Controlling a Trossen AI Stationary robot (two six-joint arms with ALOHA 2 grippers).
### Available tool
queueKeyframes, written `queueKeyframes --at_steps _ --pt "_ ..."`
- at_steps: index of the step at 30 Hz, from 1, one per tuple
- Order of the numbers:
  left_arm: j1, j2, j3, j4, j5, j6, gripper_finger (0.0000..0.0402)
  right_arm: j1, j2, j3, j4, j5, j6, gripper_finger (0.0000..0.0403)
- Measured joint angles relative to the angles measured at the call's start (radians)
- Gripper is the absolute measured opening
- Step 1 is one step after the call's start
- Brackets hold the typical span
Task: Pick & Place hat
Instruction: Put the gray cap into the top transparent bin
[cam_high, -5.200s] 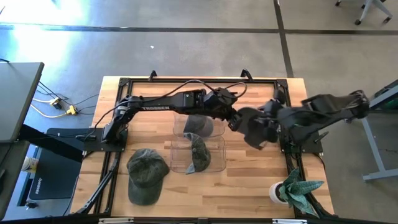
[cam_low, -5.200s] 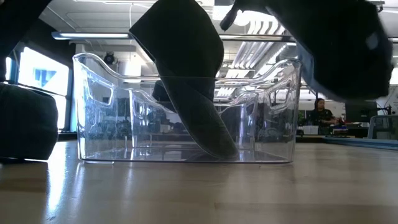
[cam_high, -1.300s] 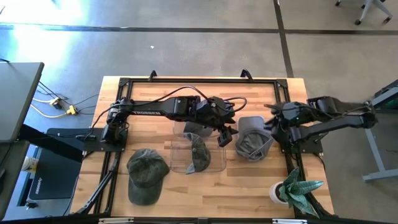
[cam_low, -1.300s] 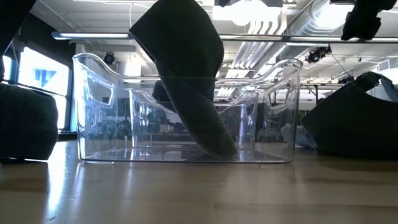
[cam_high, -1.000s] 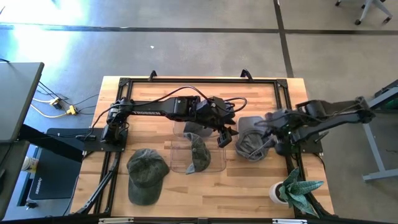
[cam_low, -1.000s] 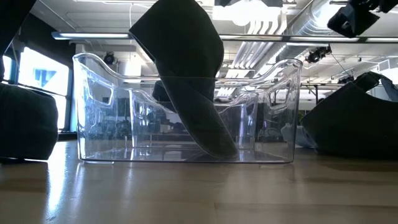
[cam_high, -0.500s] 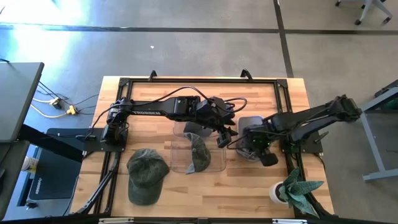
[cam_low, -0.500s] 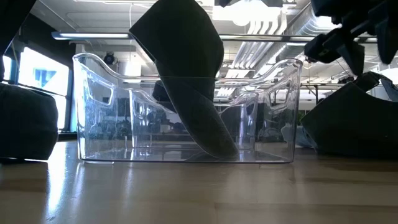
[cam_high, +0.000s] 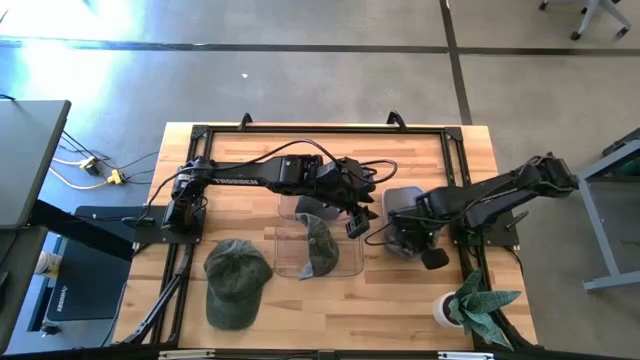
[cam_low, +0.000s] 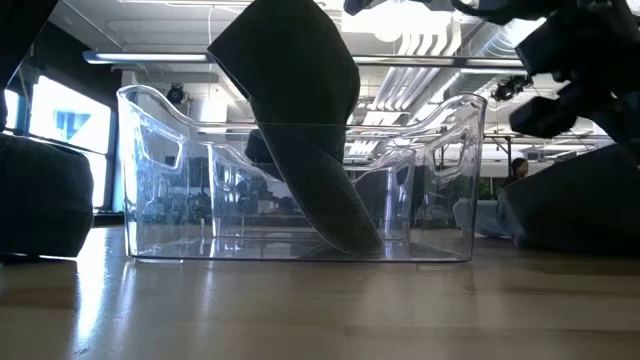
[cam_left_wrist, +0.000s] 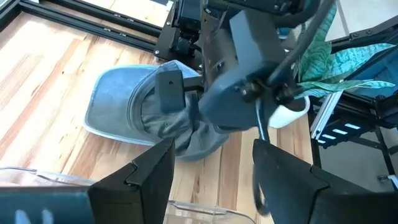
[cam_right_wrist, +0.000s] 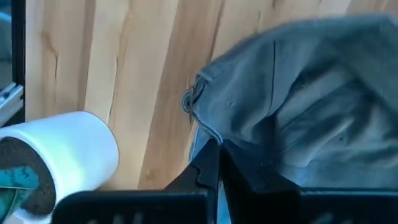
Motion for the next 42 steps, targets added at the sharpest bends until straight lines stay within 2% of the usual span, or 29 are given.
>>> queueKeyframes --at_steps 7,11,14,20,24,26,31,34,37,39,42 --pt "0.0 0.0 0.0 -0.008 0.0 0.0 0.0211 -0.018 -0.159 -0.023 -0.019 0.037 0.161 0.0004" --pt "0.0 0.0 0.0 -0.008 0.0 0.0 0.0211 -0.087 -0.306 -0.016 -0.02 0.179 0.336 0.0003" --pt "0.0 0.0 0.0 -0.008 0.0 0.0 0.0211 -0.184 -0.379 -0.046 -0.017 0.286 0.44 0.0003" --pt "0.0 0.0 0.0 -0.005 0.003 0.0 0.0211 -0.395 -0.379 -0.215 0.098 0.337 0.477 0.0003" --pt "0.0 0.0 0.0 -0.002 0.024 -0.001 0.0211 -0.477 -0.351 -0.303 0.194 0.428 0.504 0.0005" --pt "0.0 0.0 0.0 0.0 0.024 -0.001 0.0211 -0.505 -0.339 -0.31 0.211 0.421 0.514 0.0013" --pt "0.0 0.0 0.0 0.0 0.025 -0.012 0.0211 -0.552 -0.32 -0.276 0.176 0.465 0.549 0.0078" --pt "0.0 0.0 0.0 -0.001 0.026 -0.027 0.0211 -0.566 -0.327 -0.208 0.116 0.527 0.561 0.0117" --pt "0.0 0.0 0.0 -0.01 0.032 -0.03 0.0211 -0.573 -0.33 -0.111 0.033 0.549 0.539 0.0139" --pt "0.0 0.0 0.0 -0.012 0.035 -0.035 0.0211 -0.573 -0.33 -0.052 -0.022 0.528 0.525 0.0145" --pt "0.0 0.0 0.0 -0.022 0.037 -0.045 0.0211 -0.562 -0.33 -0.005 -0.059 0.419 0.509 0.0145"
